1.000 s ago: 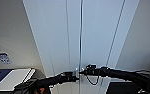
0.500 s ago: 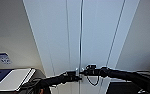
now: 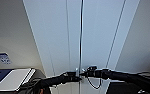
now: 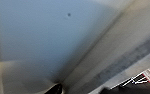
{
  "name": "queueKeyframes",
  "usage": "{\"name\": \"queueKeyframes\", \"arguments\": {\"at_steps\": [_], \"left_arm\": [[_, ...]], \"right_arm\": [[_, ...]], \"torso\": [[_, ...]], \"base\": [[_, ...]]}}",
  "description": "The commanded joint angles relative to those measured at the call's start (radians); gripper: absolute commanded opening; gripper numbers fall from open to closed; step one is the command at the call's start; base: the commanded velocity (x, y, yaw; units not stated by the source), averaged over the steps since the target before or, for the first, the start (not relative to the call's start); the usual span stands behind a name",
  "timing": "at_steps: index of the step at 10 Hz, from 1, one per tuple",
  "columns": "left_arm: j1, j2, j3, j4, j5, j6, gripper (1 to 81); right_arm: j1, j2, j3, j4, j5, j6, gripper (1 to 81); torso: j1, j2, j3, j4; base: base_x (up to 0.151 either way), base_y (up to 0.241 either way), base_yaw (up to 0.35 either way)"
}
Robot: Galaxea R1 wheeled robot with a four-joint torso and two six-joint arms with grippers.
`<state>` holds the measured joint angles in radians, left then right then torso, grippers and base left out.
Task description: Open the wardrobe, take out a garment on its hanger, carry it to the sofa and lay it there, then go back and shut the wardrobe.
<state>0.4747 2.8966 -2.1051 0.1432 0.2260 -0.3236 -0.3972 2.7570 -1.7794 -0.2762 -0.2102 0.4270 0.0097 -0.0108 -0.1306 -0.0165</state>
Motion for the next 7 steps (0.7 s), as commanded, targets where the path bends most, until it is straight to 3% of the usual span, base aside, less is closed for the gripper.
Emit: {"name": "queueKeyframes", "arguments": {"at_steps": [1,7], "left_arm": [[-0.173,-0.018,0.313,0.001,-0.046,0.005,81.1],[-0.001,-0.276,0.675,0.084,-0.045,0.006,81.1]], "right_arm": [[0.085,0.034,0.135,0.005,-0.02,0.006,81.1],[0.02,-0.043,0.282,0.003,0.0,0.006,81.1]], "torso": [[0.0,0.0,0.0,0.0],[0.003,0.001,0.0,0.0]], "base": [[0.0,0.0,0.0],[0.0,0.0,0.0]]}}
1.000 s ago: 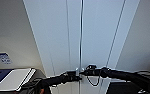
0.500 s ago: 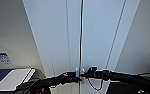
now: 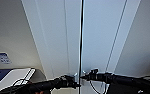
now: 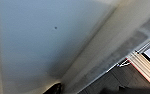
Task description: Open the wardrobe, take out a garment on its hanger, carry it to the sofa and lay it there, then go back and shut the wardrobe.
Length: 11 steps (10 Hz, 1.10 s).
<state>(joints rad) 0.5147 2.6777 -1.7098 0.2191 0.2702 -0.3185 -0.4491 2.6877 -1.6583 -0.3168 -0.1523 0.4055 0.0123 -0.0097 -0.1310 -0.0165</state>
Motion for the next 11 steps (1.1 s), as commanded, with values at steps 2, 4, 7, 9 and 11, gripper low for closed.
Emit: {"name": "queueKeyframes", "arguments": {"at_steps": [2,4,7,9,11], "left_arm": [[0.012,-0.18,0.369,0.02,-0.094,0.001,81.1],[0.045,-0.246,0.427,0.035,-0.098,0.001,81.1],[0.083,-0.341,0.515,0.048,-0.098,0.001,81.1],[0.101,-0.413,0.583,0.049,-0.098,0.001,81.1],[0.123,-0.502,0.654,0.049,-0.101,0.003,81.1]], "right_arm": [[0.054,-0.073,0.274,0.032,-0.05,0.024,81.1],[0.031,-0.156,0.362,-0.001,-0.053,0.024,81.1],[-0.03,-0.28,0.502,-0.041,-0.047,0.022,81.1],[-0.087,-0.366,0.581,-0.086,-0.001,0.021,81.1],[-0.142,-0.461,0.661,-0.122,0.017,0.021,81.1]], "torso": [[0.0,0.0,0.0,0.0],[0.0,0.0,0.0,0.0],[0.0,0.0,0.0,0.0],[0.0,0.0,0.0,0.0],[0.0,0.0,0.0,0.0]], "base": [[0.0,0.0,0.0],[0.0,0.0,0.0],[0.0,0.0,0.0],[0.0,0.0,0.0],[0.0,0.0,0.0]]}}
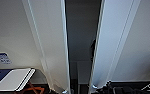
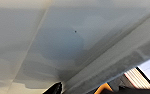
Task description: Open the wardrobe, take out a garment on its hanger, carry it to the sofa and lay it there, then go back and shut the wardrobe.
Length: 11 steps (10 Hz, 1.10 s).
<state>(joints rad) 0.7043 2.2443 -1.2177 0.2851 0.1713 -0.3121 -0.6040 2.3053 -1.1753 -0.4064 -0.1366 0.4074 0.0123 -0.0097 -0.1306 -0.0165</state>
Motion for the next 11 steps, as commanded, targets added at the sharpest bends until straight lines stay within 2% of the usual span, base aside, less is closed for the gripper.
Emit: {"name": "queueKeyframes", "arguments": {"at_steps": [1,5,7,9,11], "left_arm": [[-0.049,-0.125,0.194,-0.003,-0.006,-0.004,81.1],[0.051,-0.285,0.294,0.052,-0.076,-0.004,81.1],[0.137,-0.354,0.294,0.086,-0.131,-0.004,81.1],[0.229,-0.426,0.271,0.112,-0.21,-0.004,81.1],[0.327,-0.469,0.185,0.106,-0.302,-0.005,81.1]], "right_arm": [[-0.009,-0.147,0.221,-0.051,0.037,0.021,81.1],[-0.087,-0.344,0.341,-0.092,0.11,0.019,81.1],[-0.118,-0.436,0.382,-0.104,0.15,0.019,81.1],[-0.165,-0.516,0.375,-0.112,0.189,0.022,81.1],[-0.217,-0.587,0.304,-0.111,0.198,0.03,81.1]], "torso": [[0.0,0.0,0.0,0.0],[0.0,0.0,0.0,0.0],[0.0,0.0,0.0,0.0],[0.0,0.0,0.001,0.0],[0.0,0.0,0.001,0.0]], "base": [[0.0,0.0,0.0],[0.0,0.0,0.0],[0.0,0.0,0.0],[0.0,0.0,0.0],[0.0,0.0,0.0]]}}
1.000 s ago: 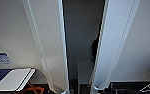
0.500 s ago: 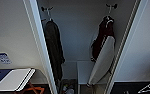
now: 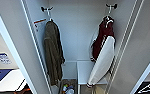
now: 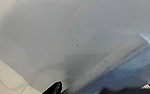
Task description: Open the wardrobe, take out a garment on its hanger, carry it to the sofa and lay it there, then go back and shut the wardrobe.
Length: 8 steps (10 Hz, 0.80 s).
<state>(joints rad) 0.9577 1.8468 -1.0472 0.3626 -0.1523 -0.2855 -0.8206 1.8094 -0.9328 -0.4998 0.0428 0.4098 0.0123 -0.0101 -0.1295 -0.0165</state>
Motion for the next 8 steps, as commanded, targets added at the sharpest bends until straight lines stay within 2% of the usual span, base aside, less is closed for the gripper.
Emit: {"name": "queueKeyframes", "arguments": {"at_steps": [1,2,3,5,8], "left_arm": [[0.12,-0.07,-0.056,0.024,-0.023,-0.034,81.1],[0.163,-0.061,-0.139,0.012,-0.072,-0.046,81.1],[0.221,-0.04,-0.214,-0.024,-0.124,-0.058,81.1],[0.301,0.055,-0.384,-0.112,-0.202,-0.063,81.1],[0.37,0.146,-0.506,-0.132,-0.223,-0.063,81.1]], "right_arm": [[-0.03,-0.111,0.011,-0.013,0.035,0.037,81.1],[-0.038,-0.126,-0.033,0.017,0.037,0.058,81.1],[-0.047,-0.128,-0.118,0.087,0.028,0.104,81.1],[-0.096,-0.073,-0.309,0.168,-0.038,0.147,81.1],[-0.168,0.047,-0.555,0.256,-0.063,0.158,81.1]], "torso": [[0.0,0.0,0.0,0.0],[0.0,0.0,0.0,0.0],[0.0,0.0,0.0,0.0],[-0.001,-0.001,0.001,0.0],[-0.005,-0.003,0.003,0.0]], "base": [[0.0,0.0,0.0],[0.0,0.0,0.0],[0.0,0.0,0.0],[0.0,0.0,0.0],[0.0,0.0,0.0]]}}
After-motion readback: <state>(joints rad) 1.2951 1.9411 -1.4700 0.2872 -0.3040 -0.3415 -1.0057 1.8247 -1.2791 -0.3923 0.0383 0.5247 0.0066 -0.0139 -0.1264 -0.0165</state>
